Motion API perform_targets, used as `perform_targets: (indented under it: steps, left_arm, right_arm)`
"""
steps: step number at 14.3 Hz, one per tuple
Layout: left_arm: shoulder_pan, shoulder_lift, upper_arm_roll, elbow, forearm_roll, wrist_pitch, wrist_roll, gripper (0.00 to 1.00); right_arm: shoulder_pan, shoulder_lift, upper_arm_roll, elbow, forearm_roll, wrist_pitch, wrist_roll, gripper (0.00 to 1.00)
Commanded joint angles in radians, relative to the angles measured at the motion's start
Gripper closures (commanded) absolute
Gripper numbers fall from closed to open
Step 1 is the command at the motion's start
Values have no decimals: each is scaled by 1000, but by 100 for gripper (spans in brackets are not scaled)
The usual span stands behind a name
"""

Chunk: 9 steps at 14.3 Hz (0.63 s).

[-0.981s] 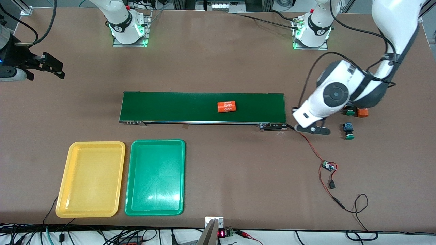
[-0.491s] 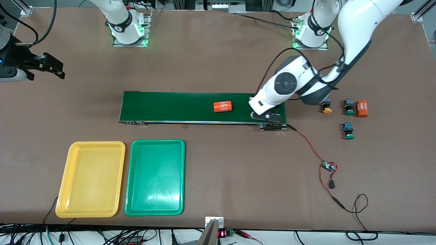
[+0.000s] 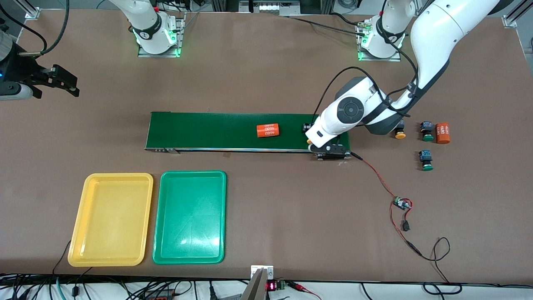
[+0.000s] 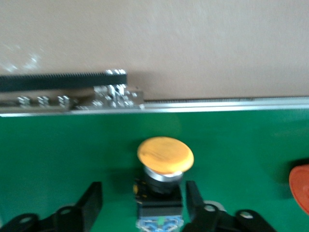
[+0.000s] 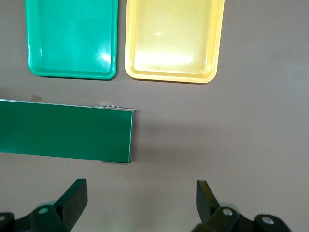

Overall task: Sort buttons by color to trays
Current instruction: 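Place the yellow-cap button on the conveyor belt with the left gripper, then return the left gripper and grasp the second yellow-cap button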

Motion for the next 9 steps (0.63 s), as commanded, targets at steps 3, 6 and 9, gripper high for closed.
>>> perform_targets:
  steps: [3,6,9]
  left_arm:
    - [22,-81,-26,221,15,-442,44,0]
    - [57,-97,-20,292,16,-591,177,0]
    - [182,-111,-21,227,18,-604,338,0]
  right_arm:
    - [-2,-9,2,-11,-10,10,3,0]
    - [-2,-3,4,-10,-9,11,3,0]
    - [0,0,2,-8,-6,11,3,0]
